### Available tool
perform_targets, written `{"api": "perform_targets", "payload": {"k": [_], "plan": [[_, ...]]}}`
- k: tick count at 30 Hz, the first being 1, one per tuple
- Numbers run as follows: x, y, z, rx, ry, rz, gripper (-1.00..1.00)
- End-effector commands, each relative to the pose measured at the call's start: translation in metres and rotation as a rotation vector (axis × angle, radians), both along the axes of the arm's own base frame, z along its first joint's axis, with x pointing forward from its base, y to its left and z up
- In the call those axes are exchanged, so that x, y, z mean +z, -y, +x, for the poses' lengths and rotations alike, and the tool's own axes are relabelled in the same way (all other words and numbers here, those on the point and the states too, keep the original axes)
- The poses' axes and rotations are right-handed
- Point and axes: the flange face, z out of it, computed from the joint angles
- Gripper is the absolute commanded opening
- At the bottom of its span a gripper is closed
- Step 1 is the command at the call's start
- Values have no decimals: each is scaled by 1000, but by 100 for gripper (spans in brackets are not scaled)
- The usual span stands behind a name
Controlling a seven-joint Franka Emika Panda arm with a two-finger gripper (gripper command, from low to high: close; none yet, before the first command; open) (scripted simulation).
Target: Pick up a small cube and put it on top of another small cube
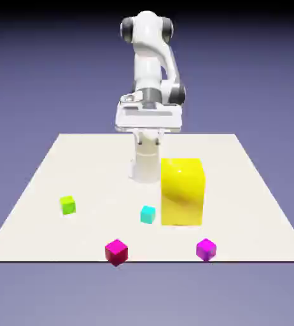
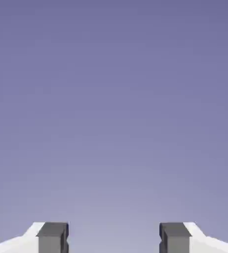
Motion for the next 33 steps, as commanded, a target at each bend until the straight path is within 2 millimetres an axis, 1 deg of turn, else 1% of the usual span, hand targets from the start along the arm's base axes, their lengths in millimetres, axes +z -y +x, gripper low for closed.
{"api": "perform_targets", "payload": {"k": [1,5,9,13,17,21,25,27,32,33], "plan": [[-6,2,8,-27,-29,11,0],[-36,14,39,-140,-144,54,0],[-71,27,67,-258,-255,99,0],[-111,43,91,-383,-361,146,0],[-155,60,111,-513,-464,195,0],[-202,78,125,-648,-561,244,0],[-251,95,134,-786,-654,294,0],[-252,96,134,-790,-657,295,0],[-322,98,137,-790,-657,295,0],[-322,98,137,-790,-657,295,-100]]}}
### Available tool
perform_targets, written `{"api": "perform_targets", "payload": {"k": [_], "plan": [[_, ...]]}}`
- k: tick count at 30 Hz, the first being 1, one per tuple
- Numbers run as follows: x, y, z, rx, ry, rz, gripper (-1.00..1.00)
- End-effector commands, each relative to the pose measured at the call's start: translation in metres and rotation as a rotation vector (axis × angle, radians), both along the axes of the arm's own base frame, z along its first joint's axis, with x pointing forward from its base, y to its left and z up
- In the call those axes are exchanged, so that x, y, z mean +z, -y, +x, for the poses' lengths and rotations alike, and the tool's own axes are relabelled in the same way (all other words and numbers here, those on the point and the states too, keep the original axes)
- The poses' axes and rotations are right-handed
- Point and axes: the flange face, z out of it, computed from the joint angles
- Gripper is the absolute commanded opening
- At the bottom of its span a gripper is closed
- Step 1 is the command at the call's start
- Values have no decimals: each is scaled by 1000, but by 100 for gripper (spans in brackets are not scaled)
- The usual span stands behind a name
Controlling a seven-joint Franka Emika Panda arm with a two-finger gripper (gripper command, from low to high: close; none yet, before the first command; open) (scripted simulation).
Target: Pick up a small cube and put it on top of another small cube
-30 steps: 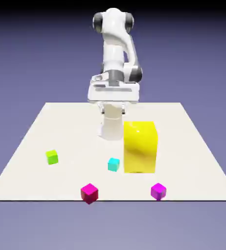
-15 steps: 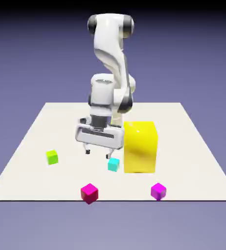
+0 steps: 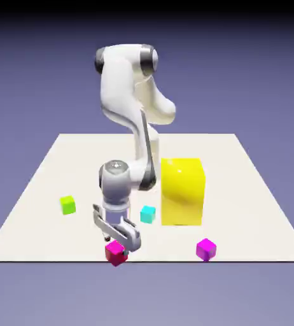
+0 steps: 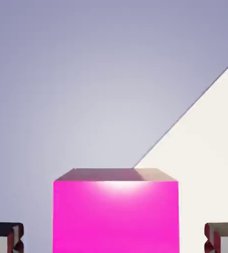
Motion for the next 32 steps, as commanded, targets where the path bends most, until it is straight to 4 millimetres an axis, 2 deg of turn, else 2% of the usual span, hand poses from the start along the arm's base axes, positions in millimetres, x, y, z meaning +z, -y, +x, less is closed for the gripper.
{"api": "perform_targets", "payload": {"k": [1,6,7,11,14,17,20,21,22,29,30,31,32], "plan": [[0,0,0,0,0,0,-100],[70,1,-4,-4,-1,-2,-100],[74,24,-17,-29,-7,-15,-100],[92,106,-80,-141,-26,-46,-100],[105,154,-136,-230,-30,-49,-100],[116,190,-196,-322,-24,-36,-100],[123,213,-257,-414,-6,-8,-100],[124,216,-270,-433,0,0,-100],[124,216,-270,-434,0,0,-100],[54,219,-269,-434,0,0,-100],[54,219,-269,-434,0,0,100],[54,219,-269,-434,0,0,100],[65,219,-269,-433,0,0,100]]}}
